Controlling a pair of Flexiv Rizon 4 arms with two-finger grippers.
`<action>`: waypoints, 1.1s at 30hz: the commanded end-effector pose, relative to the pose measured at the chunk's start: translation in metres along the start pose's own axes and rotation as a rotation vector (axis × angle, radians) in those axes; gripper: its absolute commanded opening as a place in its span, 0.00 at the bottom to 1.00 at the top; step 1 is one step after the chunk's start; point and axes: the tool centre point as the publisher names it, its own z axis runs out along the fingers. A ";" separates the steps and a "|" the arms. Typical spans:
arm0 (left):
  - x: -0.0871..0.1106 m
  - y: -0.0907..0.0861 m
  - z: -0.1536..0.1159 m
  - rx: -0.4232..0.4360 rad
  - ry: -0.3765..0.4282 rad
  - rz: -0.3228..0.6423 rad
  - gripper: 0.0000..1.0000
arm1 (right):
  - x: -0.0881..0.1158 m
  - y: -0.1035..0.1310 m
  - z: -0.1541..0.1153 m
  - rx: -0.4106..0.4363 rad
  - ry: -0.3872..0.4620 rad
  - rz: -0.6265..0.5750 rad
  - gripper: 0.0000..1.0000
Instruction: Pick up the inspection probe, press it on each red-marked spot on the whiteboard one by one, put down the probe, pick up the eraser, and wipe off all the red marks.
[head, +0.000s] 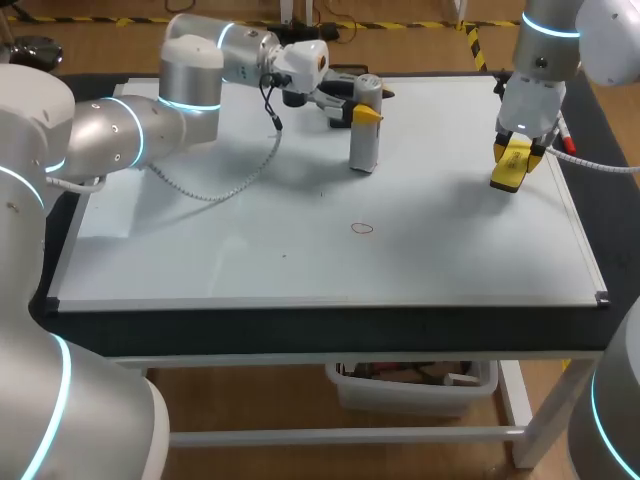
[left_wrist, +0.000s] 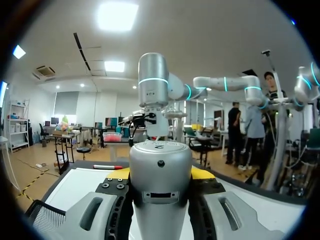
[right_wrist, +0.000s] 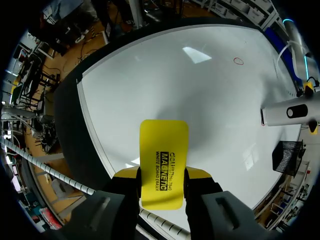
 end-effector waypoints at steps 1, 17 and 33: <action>-0.007 -0.005 -0.010 0.011 0.110 0.001 0.00 | 0.000 -0.001 0.000 0.002 0.002 -0.002 0.00; 0.001 -0.032 -0.112 -0.005 -0.131 0.031 0.00 | 0.000 -0.001 0.000 0.002 0.002 -0.002 0.00; 0.040 -0.037 -0.205 -0.025 -0.362 0.034 0.00 | 0.000 -0.001 0.000 0.002 0.002 -0.002 0.00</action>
